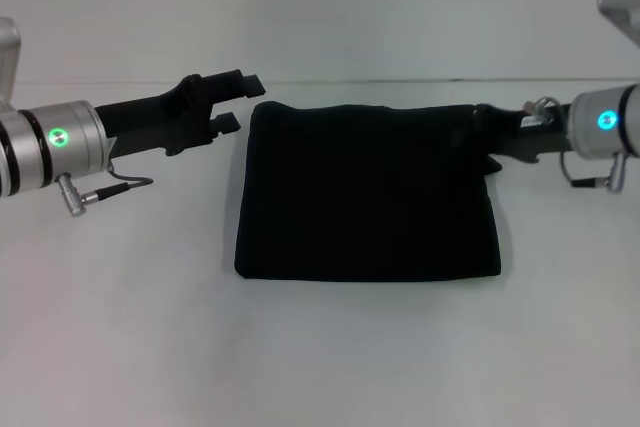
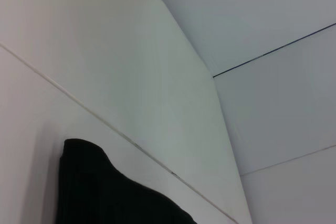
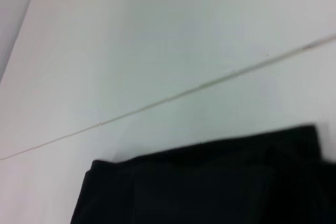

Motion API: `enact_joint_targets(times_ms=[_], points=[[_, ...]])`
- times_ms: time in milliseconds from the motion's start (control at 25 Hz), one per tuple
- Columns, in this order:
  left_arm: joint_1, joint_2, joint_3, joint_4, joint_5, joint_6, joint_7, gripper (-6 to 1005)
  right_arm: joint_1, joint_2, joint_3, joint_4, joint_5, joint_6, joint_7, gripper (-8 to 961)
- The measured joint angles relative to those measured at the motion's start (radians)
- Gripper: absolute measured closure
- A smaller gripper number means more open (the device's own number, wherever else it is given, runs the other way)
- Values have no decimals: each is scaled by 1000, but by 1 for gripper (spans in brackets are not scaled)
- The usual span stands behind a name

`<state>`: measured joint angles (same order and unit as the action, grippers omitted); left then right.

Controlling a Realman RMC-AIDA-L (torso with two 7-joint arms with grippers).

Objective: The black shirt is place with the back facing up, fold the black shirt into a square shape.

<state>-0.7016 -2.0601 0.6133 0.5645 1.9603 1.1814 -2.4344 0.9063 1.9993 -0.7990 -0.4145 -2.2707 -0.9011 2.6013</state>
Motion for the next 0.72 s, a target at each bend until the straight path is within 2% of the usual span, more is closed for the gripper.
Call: enact_joint_targets(times_ms=[200, 320, 520, 720], points=[[3, 0, -3, -4, 0, 3, 0, 266, -1, -42, -36, -34, -1, -18, -3, 883], [4, 0, -3, -9, 0, 3, 0, 266, 0, -58, -67, -54, -1, -29, -4, 869], [1, 0, 1, -12, 0, 4, 0, 267, 7, -63, -133, -63, -11, -6, -5, 846], [0, 0, 2, -13, 0, 6, -1, 267, 13, -47, -146, -54, -73, 49, -6, 823]])
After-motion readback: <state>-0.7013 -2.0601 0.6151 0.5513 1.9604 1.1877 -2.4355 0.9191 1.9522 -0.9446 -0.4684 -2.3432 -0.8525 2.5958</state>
